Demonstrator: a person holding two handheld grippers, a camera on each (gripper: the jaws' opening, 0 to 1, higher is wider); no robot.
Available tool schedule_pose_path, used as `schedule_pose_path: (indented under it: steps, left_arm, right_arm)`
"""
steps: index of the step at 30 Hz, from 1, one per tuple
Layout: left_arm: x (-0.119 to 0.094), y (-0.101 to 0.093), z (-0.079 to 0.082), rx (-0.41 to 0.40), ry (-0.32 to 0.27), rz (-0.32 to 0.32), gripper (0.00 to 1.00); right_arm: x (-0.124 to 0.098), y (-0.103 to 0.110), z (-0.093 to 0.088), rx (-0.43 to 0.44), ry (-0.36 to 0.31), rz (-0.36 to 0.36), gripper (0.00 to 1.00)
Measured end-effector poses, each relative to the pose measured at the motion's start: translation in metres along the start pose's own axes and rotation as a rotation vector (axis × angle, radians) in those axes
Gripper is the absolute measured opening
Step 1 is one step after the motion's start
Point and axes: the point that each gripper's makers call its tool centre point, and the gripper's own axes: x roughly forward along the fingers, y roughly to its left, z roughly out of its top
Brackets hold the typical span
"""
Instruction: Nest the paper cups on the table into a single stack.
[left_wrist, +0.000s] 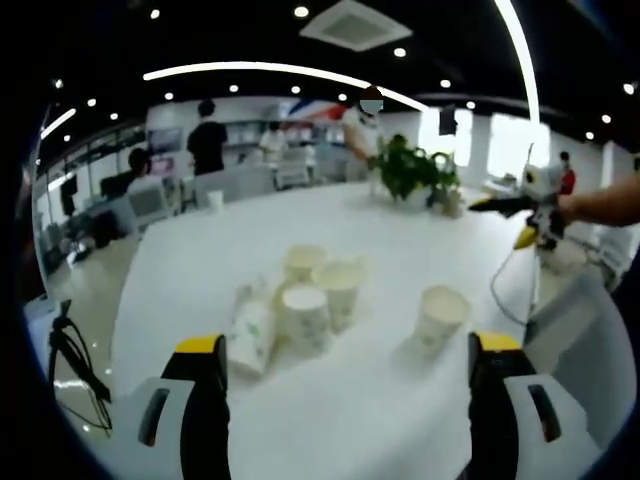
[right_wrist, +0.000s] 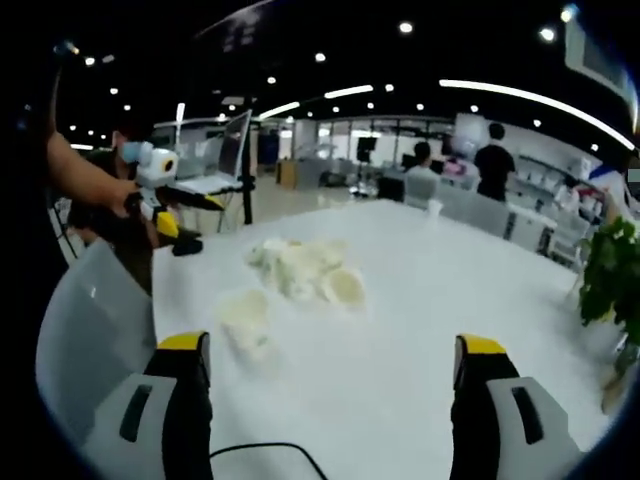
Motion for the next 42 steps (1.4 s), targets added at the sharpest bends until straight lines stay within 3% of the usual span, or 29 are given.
schedule_pose_path:
  steps: [6, 12, 18, 26, 42]
  left_arm:
    - [0.012, -0.004, 0.008, 0.002, -0.018, -0.015, 0.98]
    - [0.022, -0.009, 0.004, -0.012, -0.006, -0.027, 0.98]
    - [0.023, -0.012, 0.005, -0.014, -0.007, -0.027, 0.98]
    - [0.01, -0.021, 0.004, 0.005, -0.023, -0.004, 0.98]
    - [-0.009, -0.013, 0.007, -0.027, -0.041, 0.058, 0.98]
  right_arm:
    - [-0.001, 0.002, 0.001, 0.025, -0.03, 0.003, 1.0]
    - [-0.003, 0.002, 0.0, 0.048, -0.046, -0.005, 0.99]
    - [0.002, -0.01, 0.013, 0.045, -0.114, -0.039, 1.0]
    - [0.033, -0.019, 0.022, 0.057, -0.144, -0.018, 1.0]
    - [0.115, -0.044, 0.024, 0.078, -0.148, -0.033, 0.96]
